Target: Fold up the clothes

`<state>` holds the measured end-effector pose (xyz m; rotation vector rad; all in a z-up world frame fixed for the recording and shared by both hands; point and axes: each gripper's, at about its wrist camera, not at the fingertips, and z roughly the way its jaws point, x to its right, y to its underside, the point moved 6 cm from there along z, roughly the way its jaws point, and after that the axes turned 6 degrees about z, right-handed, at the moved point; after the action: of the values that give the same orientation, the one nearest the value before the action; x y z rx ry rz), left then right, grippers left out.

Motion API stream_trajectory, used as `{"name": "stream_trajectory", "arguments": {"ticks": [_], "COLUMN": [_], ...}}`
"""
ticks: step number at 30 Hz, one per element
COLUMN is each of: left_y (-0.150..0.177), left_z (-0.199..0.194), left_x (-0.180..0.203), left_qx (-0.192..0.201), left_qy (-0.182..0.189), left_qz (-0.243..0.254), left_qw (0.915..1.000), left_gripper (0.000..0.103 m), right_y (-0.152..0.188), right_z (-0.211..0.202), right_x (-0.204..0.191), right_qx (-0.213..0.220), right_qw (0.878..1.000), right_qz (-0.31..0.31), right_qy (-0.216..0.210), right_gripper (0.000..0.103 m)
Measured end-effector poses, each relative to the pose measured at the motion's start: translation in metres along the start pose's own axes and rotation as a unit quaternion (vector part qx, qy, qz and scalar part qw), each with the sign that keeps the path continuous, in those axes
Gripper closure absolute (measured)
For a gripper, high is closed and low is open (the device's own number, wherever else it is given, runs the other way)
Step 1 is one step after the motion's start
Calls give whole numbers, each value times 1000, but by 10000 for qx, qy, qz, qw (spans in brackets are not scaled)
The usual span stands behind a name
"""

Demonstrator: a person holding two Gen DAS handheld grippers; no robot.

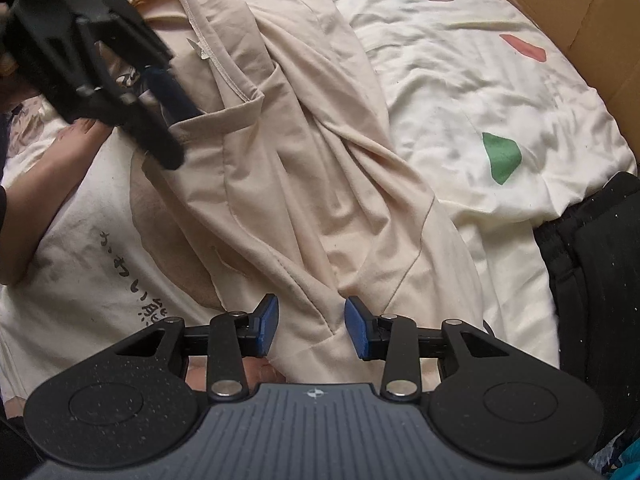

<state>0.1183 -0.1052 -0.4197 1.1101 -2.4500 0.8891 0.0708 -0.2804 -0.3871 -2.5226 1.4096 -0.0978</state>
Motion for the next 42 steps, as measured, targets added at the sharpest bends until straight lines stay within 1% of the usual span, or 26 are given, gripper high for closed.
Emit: {"name": "stream_trajectory", "arguments": {"ticks": [2,3,4,5,6,7,13,18,22,25,30,31,32,33,34,35,38,42], "left_y": [-5,-6,-5,-5,-5,-4,-13,-20,-24,-27,-28,-28,-28,-29,-28,-28,-28,-26], "left_z": [8,14,17,21,24,24,-8,-28,-35,-35,-36,-37,-37,-38,-38,-38,-37,-36], "left_x": [-2,-4,-6,-8,-11,-12,-4,-2,-4,-3,-9,-11,-12,-14,-16,-18,-23,-31], "left_qx": [-6,-52,-106,-161,-215,-202,324,616,785,823,937,959,980,998,1004,1010,1022,1075], "left_qy": [61,76,87,97,108,128,412,477,606,659,710,699,687,671,653,634,566,461], "left_qz": [-50,-118,-188,-258,-329,-378,-467,-655,-868,-906,-1120,-1164,-1207,-1242,-1263,-1283,-1346,-1473], "left_qw": [10000,9999,9997,9995,9992,9990,9975,9948,9913,9903,9867,9861,9854,9849,9847,9845,9840,9822], "left_gripper": [60,64,75,82,95,100,101,101,101,101,101,101,101,101,101,101,101,101], "right_y": [1,2,2,3,3,3,-1,-11,-19,-24,-25,-24,-23,-21,-20,-18,-16,-13], "right_z": [-1,-1,-2,-3,-3,-4,-11,-14,-15,-16,-5,-3,0,2,3,2,-4,-18], "right_x": [1,1,2,2,2,2,1,-1,-5,-6,-8,-9,-9,-9,-9,-8,-3,5], "right_qx": [3,6,9,14,17,19,85,159,198,238,38,-7,-63,-116,-153,-145,-80,-2], "right_qw": [10000,10000,10000,10000,10000,10000,9999,9997,9989,9980,9956,9951,9947,9943,9941,9940,9946,9961], "right_qz": [16,32,48,64,71,71,-69,-209,-428,-576,-930,-988,-1023,-1056,-1071,-1082,-1031,-883], "right_qy": [4,6,6,5,5,-1,-23,-25,16,53,65,46,25,4,-3,-6,-15,12], "right_gripper": [60,60,60,60,60,60,60,60,60,60,60,65,75,81,92,98,101,101]}}
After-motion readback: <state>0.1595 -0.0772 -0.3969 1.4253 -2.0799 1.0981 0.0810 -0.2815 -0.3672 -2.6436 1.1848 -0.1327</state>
